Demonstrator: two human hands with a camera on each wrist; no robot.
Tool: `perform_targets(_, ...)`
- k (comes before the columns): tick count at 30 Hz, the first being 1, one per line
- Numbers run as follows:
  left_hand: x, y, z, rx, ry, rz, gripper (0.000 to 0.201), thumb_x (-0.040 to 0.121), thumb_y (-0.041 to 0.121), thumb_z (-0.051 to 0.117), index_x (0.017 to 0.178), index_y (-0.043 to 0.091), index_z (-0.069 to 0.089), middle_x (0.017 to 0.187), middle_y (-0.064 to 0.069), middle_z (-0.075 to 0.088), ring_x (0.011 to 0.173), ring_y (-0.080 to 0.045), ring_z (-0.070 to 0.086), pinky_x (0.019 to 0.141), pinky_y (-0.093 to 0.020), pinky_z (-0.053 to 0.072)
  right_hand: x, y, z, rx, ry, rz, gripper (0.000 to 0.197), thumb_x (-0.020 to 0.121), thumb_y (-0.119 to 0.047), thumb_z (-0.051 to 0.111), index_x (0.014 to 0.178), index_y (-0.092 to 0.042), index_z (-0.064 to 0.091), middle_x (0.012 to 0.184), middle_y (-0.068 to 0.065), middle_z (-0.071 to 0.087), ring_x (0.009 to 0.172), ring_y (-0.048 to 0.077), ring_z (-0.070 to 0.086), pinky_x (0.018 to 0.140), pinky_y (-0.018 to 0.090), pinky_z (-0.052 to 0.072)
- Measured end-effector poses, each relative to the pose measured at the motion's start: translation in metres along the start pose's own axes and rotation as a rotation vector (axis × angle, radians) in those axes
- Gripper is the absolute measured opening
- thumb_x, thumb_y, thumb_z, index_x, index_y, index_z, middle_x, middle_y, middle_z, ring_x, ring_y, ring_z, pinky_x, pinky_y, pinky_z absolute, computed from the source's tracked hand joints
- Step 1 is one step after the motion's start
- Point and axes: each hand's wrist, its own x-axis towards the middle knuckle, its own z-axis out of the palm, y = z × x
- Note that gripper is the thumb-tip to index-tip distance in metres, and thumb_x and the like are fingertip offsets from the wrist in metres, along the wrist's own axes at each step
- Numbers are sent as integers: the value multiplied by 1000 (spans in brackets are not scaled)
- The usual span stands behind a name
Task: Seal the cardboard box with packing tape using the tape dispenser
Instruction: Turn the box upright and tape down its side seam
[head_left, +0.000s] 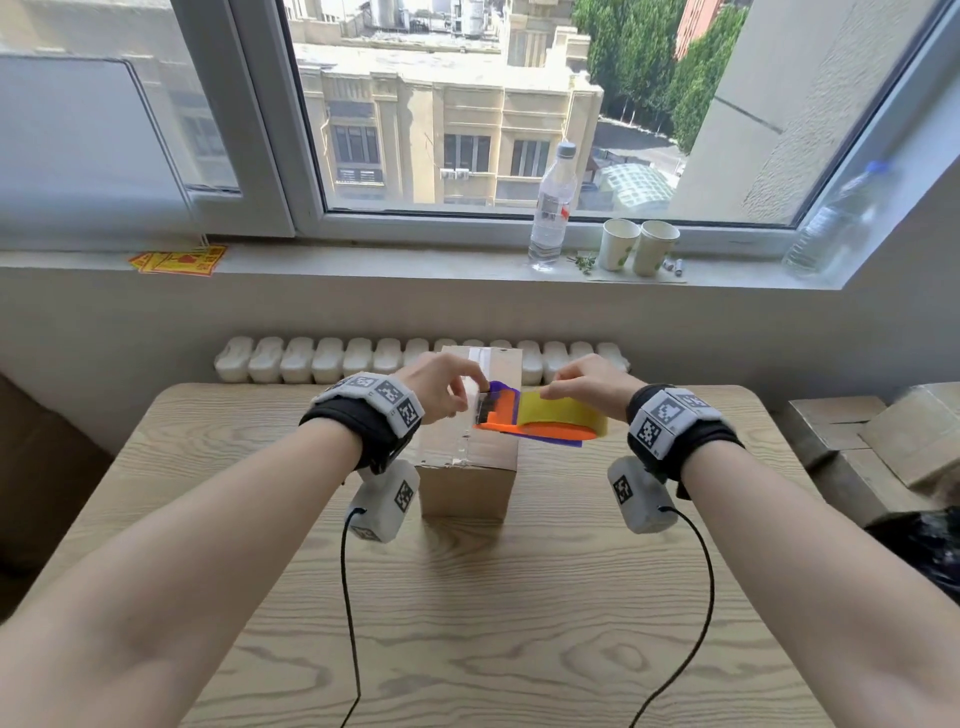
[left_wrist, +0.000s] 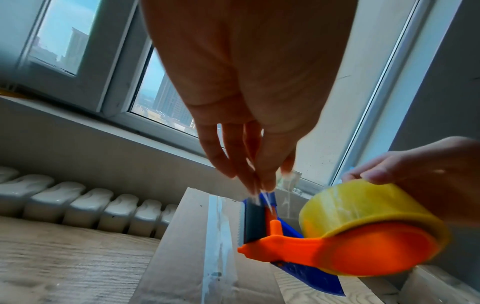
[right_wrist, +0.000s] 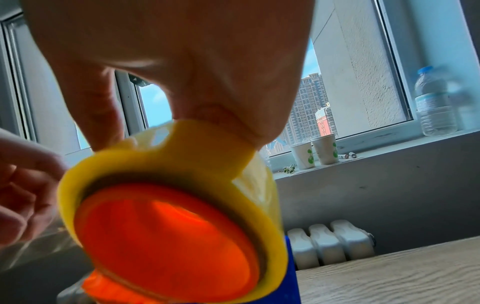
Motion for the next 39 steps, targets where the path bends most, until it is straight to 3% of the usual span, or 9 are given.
perform_targets(4, 0, -3, -5, -48, 79, -86, 28, 80, 5, 67, 108, 4, 60, 82, -5, 71, 66, -14, 64, 70, -27, 53, -6, -8, -5, 61, -43, -14, 21, 56, -32, 57, 54, -11, 57, 58, 2, 40, 59, 14, 36, 55, 27, 24)
perform_targets(7, 0, -4, -8, -11, 87, -100, 12, 81, 13, 68, 86, 2, 72, 81, -9, 75, 65, -10, 63, 60, -10, 47, -5, -6, -10, 89, -46, -56, 43, 58, -29, 58, 71, 12, 60, 70, 11, 40, 69, 21, 35, 58, 30, 23)
perform_targets(12, -2, -5, -14, -68, 101, -132, 8, 81, 12, 69, 82, 5, 73, 80, -9, 75, 58, -1, 59, 50, -1, 42, -1, 7, -20, -77, -12, 29, 50, 78, -45, 69, 49, -16, 40, 57, 1, 30, 56, 17, 29, 54, 30, 22)
perform_targets(15, -1, -4, -14, -67, 89, -126, 10, 81, 13, 69, 83, 4, 73, 81, -9, 75, 60, -4, 60, 54, -4, 43, -3, 15, -24, -101, 34, 65, 56, 72, -59, 67, 48, -21, 33, 58, 0, 32, 55, 17, 33, 58, 31, 24)
perform_targets(21, -3, -10, -14, -42, 92, -154, 9, 81, 13, 69, 82, 4, 73, 75, -6, 73, 61, -6, 60, 58, -12, 44, -15, 34, -30, -121, 44, 119, 50, 81, -48, 64, 50, -16, 40, 56, -2, 37, 53, 15, 35, 52, 29, 24)
perform_targets(25, -7, -22, -8, -23, 32, -182, 9, 81, 13, 69, 83, 5, 73, 67, 0, 68, 60, -4, 62, 57, -13, 45, -16, 52, -24, -105, 2, 190, 33, 80, -46, 66, 61, -21, 57, 67, -3, 53, 66, 16, 52, 58, 30, 38)
perform_targets(27, -10, -30, -3, -23, -1, -207, 9, 81, 12, 69, 84, 5, 73, 67, 0, 68, 61, -6, 62, 60, -15, 48, -14, 57, -16, -157, 0, 231, 43, 77, -54, 65, 66, -13, 62, 70, 1, 60, 69, 19, 58, 61, 29, 41)
perform_targets(30, -14, -43, 6, -26, -27, -244, 9, 79, 13, 70, 81, 5, 73, 62, 2, 67, 59, -5, 62, 68, -23, 54, -11, 60, 1, -262, -32, 272, 56, 72, -63, 64, 57, -10, 54, 63, 6, 57, 60, 22, 52, 54, 29, 34)
perform_targets(39, -23, -79, 26, -162, 65, -415, 24, 76, 28, 73, 62, 9, 71, 57, -3, 68, 54, -7, 60, 59, -23, 47, 13, 53, 37, -276, -114, 289, 52, 69, -63, 67, 59, -13, 55, 65, 5, 56, 61, 23, 50, 59, 30, 35)
